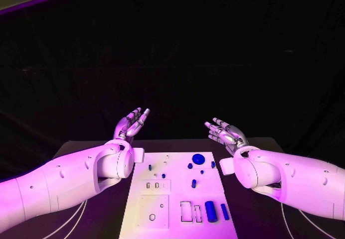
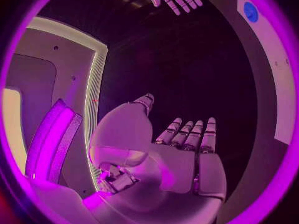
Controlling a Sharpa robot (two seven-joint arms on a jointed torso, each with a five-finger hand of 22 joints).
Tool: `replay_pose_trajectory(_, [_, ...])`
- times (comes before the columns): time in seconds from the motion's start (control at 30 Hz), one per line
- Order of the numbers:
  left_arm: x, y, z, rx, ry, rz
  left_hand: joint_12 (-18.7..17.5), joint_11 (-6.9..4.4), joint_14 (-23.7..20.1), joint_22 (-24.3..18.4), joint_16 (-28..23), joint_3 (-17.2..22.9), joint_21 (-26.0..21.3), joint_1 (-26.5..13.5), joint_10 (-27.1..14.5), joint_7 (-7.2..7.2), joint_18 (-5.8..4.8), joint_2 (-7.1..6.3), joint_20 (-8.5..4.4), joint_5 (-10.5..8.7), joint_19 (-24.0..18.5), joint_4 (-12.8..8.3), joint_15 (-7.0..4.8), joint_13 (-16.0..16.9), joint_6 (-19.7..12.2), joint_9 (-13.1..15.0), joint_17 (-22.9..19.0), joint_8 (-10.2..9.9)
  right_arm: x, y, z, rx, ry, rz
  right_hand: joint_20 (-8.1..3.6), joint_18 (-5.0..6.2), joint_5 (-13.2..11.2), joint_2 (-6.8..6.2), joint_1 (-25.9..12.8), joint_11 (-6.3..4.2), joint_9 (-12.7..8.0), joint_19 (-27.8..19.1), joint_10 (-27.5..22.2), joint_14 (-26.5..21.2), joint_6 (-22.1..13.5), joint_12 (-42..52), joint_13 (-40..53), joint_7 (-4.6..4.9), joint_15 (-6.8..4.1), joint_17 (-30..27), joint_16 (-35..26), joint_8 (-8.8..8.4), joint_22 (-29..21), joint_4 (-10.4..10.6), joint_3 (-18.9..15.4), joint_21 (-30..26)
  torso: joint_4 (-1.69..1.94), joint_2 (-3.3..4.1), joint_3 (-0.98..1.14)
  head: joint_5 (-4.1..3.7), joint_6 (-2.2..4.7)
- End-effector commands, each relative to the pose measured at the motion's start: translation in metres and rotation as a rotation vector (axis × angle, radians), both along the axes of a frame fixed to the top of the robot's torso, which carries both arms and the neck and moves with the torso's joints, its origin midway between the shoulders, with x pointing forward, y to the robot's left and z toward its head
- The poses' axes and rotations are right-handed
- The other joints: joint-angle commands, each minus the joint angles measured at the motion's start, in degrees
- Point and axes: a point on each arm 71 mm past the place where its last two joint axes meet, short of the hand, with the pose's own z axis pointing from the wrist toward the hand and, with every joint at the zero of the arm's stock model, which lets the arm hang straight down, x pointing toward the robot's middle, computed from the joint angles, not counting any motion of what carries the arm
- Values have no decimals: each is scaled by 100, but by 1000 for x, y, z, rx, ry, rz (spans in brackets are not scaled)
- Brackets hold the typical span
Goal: Assemble the parts on the task board
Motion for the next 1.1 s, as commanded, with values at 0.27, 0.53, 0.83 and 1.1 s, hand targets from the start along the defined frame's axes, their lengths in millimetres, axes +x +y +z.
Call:
replay_pose_trajectory(0.27, [3, -7, 4, -39, -17, -104, 33, 79, 20, 15, 31, 73, 54, 331, 53, 773, 120, -26, 91, 28, 48, 75, 94, 14, 98, 18, 13, 35, 4, 8, 0, -35, 91, 252, 86, 94, 61, -35, 291, 70, 41, 113, 278, 291, 251, 48, 33, 965, 22, 42, 70, 75, 27, -290, 264, 68, 0, 0, 0, 0, 1])
replay_pose_trajectory(0.53, [2, 8, 4, -37, -13, -101, 40, 89, 45, 20, 39, 149, 69, 446, 97, 782, 119, -101, 92, 24, 48, 10, 94, 19, 137, 22, 20, 47, 13, -6, 10, -204, -68, 252, 82, 159, 134, -260, 719, 32, 114, 408, 795, 802, 709, 96, 72, 957, -41, 109, 148, 169, 76, -745, 361, 183, -3, 6, -8, -3, -55])
replay_pose_trajectory(0.83, [-8, 17, 9, -42, -15, -112, 65, 114, 310, 79, 76, 439, 228, 1060, 378, 802, 20, -508, 109, 12, 289, -373, 191, 43, 406, 60, 63, 105, 19, -9, 22, -390, -207, 272, 67, 457, 413, -550, 1556, -177, 456, 2144, 3127, 2956, 2693, 336, 203, 840, -321, 384, 573, 718, 291, -1049, 194, 745, 16, 114, -15, 15, -51])
replay_pose_trajectory(1.1, [-18, 27, 15, -36, -21, -170, 319, 192, 3120, 497, 926, 743, 1273, 1651, 2302, 845, 257, -737, 85, -16, 2557, -684, -18, 189, 1713, 314, 586, 493, 25, -6, 38, -682, -377, 362, -221, 651, 496, -747, 1982, -511, 638, 3670, 4478, 4385, 4022, 366, 229, 576, -761, 564, 977, 1080, 498, -1053, 230, 1450, 26, 301, 21, -13, 5])
